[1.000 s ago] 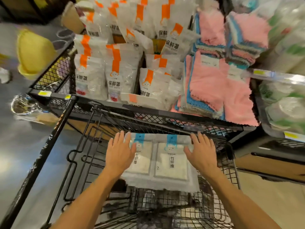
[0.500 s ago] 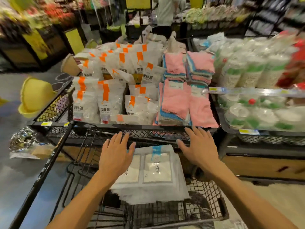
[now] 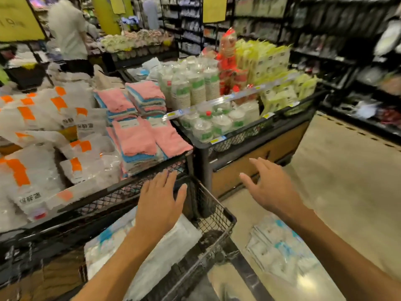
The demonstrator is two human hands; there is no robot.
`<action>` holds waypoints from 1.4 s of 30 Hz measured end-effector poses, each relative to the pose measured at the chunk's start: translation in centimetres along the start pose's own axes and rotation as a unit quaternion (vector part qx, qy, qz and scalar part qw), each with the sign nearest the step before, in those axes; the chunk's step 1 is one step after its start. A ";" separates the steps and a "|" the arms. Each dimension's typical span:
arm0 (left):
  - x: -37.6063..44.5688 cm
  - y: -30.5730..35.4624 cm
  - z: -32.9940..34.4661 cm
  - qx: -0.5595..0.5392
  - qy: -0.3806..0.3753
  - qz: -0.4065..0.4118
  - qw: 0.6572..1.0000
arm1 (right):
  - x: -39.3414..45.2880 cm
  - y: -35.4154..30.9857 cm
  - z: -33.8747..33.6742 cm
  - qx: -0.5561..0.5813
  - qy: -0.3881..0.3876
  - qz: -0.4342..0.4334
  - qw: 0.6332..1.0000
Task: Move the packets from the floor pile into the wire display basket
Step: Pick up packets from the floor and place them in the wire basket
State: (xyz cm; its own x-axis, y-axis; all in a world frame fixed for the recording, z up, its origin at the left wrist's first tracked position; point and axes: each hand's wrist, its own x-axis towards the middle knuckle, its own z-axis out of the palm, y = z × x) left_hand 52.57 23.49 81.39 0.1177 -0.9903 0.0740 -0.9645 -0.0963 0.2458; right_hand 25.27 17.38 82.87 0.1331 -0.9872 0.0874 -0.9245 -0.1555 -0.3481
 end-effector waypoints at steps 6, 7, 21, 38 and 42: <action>0.2 8.0 2.6 -0.036 -0.034 0.106 0.993 | -6.3 7.5 -4.4 -0.021 0.035 0.125 0.991; 0.4 9.3 3.0 -0.035 -0.038 0.120 0.991 | -7.1 8.8 -4.8 -0.019 0.043 0.139 0.989; 6.6 26.3 11.1 -0.026 -0.086 0.215 0.972 | -9.8 28.0 -6.0 0.013 0.065 0.287 0.955; 18.0 35.2 25.7 -0.025 -0.203 0.256 0.945 | -5.5 41.6 -0.2 0.007 0.023 0.431 0.902; 22.9 36.6 29.8 -0.003 -0.221 0.261 0.940 | -1.9 42.7 1.6 0.004 0.026 0.464 0.886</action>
State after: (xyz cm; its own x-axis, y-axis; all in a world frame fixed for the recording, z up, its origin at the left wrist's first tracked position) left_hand 12.94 -5.67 63.23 -0.4819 -0.8475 -0.2225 -0.8621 0.4132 0.2932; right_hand -13.91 12.55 66.36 -0.6987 -0.6875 -0.1978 -0.6247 0.7211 -0.2997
